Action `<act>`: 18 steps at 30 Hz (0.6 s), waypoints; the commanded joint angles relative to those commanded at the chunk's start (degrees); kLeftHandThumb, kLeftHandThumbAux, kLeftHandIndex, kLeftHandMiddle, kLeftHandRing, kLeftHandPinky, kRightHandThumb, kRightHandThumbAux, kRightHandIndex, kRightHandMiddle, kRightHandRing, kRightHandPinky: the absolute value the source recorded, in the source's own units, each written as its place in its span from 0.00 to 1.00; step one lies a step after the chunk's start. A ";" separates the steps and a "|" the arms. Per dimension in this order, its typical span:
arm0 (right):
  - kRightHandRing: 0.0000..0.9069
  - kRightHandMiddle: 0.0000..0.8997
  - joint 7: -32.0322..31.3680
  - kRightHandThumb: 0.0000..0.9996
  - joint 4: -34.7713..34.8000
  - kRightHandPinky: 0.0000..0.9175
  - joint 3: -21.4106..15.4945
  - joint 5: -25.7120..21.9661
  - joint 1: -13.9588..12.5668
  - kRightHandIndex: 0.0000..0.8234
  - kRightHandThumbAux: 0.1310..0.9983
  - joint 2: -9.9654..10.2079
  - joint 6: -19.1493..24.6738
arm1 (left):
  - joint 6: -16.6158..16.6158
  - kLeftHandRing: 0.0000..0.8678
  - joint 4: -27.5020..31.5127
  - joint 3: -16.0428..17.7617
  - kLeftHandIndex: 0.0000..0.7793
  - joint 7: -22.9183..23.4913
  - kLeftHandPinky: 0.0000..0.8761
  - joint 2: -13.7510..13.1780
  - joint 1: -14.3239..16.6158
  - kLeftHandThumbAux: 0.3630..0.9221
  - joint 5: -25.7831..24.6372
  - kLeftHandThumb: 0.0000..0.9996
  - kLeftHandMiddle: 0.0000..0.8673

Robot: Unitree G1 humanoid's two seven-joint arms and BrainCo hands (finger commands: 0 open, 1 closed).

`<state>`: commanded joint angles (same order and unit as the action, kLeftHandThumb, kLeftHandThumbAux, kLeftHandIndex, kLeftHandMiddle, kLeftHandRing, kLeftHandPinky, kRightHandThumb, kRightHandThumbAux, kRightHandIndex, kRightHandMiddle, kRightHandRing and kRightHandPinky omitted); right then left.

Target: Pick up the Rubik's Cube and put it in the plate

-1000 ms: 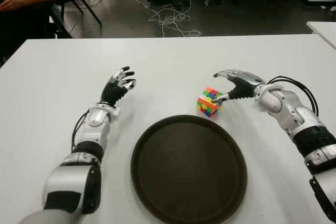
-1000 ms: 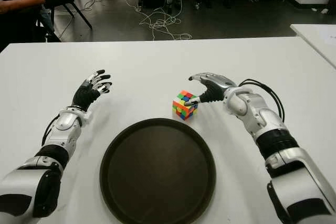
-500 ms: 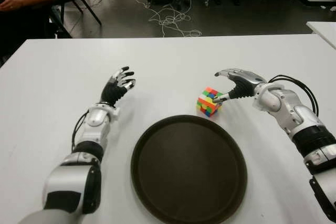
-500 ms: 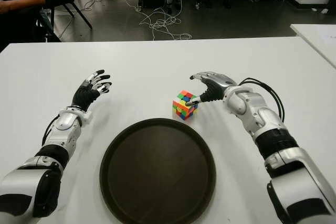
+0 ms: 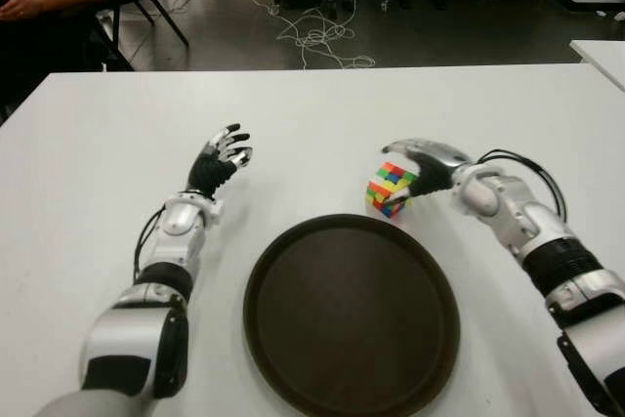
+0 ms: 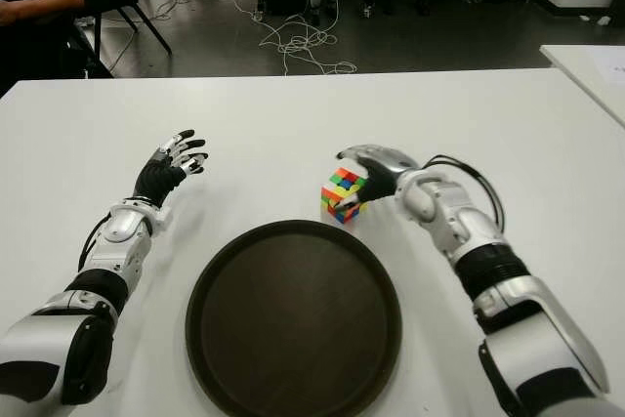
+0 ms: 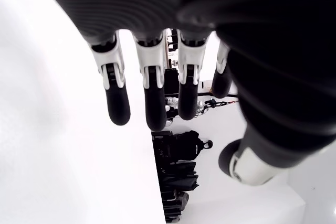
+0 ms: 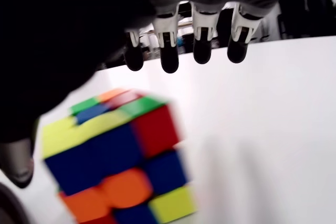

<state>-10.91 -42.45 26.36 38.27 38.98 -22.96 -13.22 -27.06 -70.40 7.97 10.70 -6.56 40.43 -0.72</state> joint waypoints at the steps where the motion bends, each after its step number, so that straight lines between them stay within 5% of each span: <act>1: 0.00 0.00 -0.01 0.00 0.02 0.00 0.12 0.08 0.05 0.00 0.53 0.03 0.00 | -0.03 0.24 -0.02 -0.03 0.15 -0.02 0.27 0.00 0.00 0.65 0.04 0.24 0.22; 18: 0.00 0.00 2.53 0.00 -1.93 0.00 1.87 2.14 0.93 0.00 0.63 1.10 0.87 | -0.71 0.25 -0.16 -0.24 0.16 -0.13 0.29 -0.05 -0.07 0.64 0.21 0.25 0.23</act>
<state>-8.37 -44.38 28.24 40.40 39.91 -21.87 -12.36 -27.76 -70.57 7.74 10.58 -6.60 40.35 -0.51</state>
